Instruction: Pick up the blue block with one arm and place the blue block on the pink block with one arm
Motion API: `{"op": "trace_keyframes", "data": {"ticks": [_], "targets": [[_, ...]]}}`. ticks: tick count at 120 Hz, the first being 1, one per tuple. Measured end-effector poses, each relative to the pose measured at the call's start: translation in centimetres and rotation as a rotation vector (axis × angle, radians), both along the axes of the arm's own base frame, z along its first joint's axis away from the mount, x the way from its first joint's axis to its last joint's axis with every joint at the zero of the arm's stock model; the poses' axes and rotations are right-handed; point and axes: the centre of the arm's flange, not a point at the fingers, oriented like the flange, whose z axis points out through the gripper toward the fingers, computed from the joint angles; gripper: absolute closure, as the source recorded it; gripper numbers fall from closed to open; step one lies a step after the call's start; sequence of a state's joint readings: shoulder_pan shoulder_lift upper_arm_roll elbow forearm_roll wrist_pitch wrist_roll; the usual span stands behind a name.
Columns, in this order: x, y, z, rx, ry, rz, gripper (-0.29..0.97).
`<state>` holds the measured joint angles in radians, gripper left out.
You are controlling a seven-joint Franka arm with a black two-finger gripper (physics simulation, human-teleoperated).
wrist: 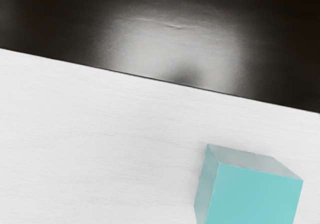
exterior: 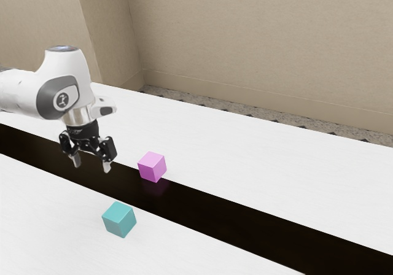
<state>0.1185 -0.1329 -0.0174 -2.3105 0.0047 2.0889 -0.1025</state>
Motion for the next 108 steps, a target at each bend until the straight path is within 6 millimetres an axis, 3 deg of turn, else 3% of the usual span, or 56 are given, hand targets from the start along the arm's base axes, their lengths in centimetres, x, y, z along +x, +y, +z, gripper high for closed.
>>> {"op": "trace_keyframes", "data": {"ticks": [21, 40, 60, 92, 108], "targets": [[-2.2, -3.3, -4.5, -0.036, 0.006, -0.016, 0.0], [-2.0, -3.7, -5.7, -0.052, -0.019, 0.002, 0.0], [-3.0, -7.4, -6.6, -0.055, -0.021, -0.071, 0.0], [-3.3, -6.9, -7.1, -0.027, -0.087, -0.177, 0.0], [-5.0, -6.7, -8.2, -0.039, -0.075, -0.176, 0.0]]}}
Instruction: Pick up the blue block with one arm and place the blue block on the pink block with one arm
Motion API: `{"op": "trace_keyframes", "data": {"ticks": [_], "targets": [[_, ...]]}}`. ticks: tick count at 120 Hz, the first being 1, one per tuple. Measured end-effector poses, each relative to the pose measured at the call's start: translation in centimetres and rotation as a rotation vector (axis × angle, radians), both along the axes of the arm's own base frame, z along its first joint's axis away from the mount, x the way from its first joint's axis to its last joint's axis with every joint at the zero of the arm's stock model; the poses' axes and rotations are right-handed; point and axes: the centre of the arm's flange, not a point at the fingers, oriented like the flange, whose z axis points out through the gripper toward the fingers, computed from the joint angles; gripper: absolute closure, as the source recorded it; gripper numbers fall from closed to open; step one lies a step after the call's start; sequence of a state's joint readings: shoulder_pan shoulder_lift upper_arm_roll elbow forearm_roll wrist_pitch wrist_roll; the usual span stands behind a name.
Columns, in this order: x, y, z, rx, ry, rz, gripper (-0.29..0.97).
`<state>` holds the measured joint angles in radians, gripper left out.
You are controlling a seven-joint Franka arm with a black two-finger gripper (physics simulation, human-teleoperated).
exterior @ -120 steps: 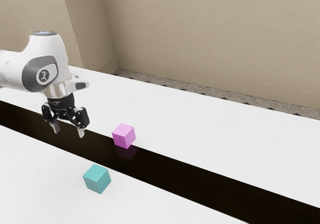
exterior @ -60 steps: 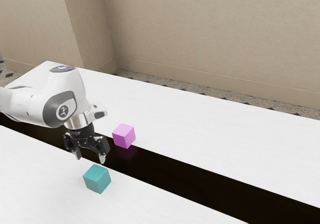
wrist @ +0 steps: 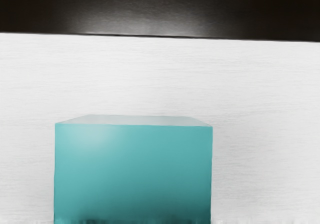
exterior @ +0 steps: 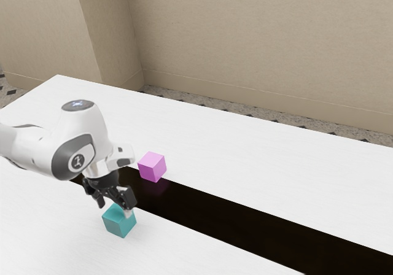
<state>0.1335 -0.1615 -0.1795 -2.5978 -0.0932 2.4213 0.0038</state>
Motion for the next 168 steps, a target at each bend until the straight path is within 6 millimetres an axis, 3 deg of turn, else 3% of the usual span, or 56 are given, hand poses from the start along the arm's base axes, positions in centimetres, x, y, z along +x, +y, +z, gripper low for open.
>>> {"op": "trace_keyframes", "data": {"ticks": [37, 99, 126, 140, 154, 168], "targets": [[-0.8, 0.1, -1.6, -0.009, 0.022, -0.005, 0.0], [0.2, 0.0, -4.8, 0.014, 0.007, -0.097, 0.0], [0.3, -0.1, -4.9, 0.007, -0.009, -0.093, 0.02], [0.4, 0.0, -4.7, 0.004, -0.013, -0.081, 0.25], [0.9, 0.0, -3.7, 0.015, -0.038, -0.081, 0.35], [5.6, 0.1, 1.0, 0.042, -0.147, -0.103, 0.36]]}}
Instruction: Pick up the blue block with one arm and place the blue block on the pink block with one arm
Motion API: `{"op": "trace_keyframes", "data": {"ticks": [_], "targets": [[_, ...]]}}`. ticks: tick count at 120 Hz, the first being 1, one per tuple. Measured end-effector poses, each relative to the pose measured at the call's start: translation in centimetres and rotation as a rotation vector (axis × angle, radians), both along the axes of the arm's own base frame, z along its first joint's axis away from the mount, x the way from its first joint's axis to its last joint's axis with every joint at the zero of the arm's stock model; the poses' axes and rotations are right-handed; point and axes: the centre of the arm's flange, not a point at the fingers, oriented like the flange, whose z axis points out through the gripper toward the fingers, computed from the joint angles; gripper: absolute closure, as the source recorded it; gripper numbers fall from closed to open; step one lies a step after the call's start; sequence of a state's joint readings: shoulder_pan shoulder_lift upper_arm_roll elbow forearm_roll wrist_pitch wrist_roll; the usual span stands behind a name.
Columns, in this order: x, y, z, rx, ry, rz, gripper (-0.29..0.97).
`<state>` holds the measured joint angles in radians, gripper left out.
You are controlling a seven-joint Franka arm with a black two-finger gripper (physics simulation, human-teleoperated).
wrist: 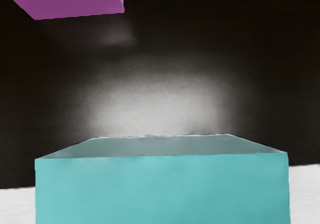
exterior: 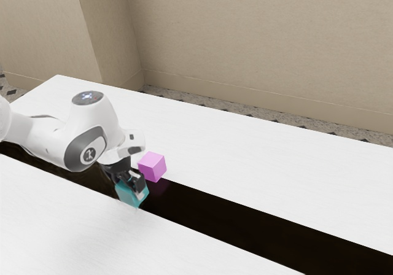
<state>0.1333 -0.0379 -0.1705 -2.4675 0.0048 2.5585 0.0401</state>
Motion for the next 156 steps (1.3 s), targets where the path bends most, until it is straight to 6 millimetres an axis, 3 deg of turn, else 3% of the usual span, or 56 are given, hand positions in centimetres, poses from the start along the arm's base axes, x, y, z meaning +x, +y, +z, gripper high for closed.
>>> {"op": "trace_keyframes", "data": {"ticks": [14, 24, 35, 56, 72, 98, 110, 121, 133, 156], "targets": [[6.0, 1.3, 3.0, 0.007, -0.053, 0.01, 0.36], [10.6, 5.2, 4.1, 0.011, -0.064, 0.065, 0.37], [12.6, 7.8, 3.5, 0.02, -0.042, 0.095, 0.36], [15.6, 8.2, 2.5, 0.03, -0.025, 0.077, 0.36], [16.8, 7.8, 1.6, 0.028, -0.01, 0.063, 0.36], [16.8, 6.6, 0.0, 0.017, 0.02, 0.047, 0.33], [16.9, 5.6, 0.2, 0.014, 0.018, 0.031, 0.29], [16.0, 5.0, 1.0, 0.007, 0.017, 0.032, 0.32], [14.7, 4.9, 0.2, -0.015, 0.041, 0.051, 0.3], [14.5, 4.7, 0.2, -0.04, 0.04, 0.067, 0.24]]}}
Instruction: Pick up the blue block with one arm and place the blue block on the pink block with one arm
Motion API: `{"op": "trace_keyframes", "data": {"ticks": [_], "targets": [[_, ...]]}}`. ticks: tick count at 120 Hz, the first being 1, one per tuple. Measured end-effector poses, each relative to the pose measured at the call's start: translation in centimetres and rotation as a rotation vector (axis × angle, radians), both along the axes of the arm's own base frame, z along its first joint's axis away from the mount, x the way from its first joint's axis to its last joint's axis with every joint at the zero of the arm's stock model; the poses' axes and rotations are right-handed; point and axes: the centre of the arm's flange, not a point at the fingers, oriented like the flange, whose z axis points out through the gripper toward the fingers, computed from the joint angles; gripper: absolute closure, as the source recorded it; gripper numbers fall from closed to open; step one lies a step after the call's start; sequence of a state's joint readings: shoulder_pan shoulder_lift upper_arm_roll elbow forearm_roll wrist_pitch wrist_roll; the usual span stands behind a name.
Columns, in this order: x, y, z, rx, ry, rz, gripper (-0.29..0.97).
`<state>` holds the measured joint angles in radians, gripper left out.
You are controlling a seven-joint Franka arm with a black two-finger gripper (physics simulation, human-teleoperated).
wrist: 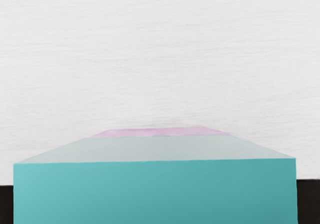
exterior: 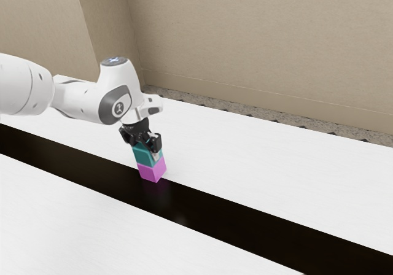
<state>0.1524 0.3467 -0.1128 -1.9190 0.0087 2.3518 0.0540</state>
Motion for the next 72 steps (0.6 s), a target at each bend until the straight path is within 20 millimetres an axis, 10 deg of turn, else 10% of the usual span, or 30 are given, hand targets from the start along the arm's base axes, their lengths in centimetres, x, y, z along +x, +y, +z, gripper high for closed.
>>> {"op": "trace_keyframes", "data": {"ticks": [22, 51, 72], "targets": [[-0.4, 0.0, 2.4, -0.002, -0.034, 0.006, 0.11], [-7.0, -1.4, 19.8, 0.044, -0.233, -0.006, 0.03], [-10.7, -4.9, 24.3, 0.061, -0.19, -0.062, 0.02]]}}
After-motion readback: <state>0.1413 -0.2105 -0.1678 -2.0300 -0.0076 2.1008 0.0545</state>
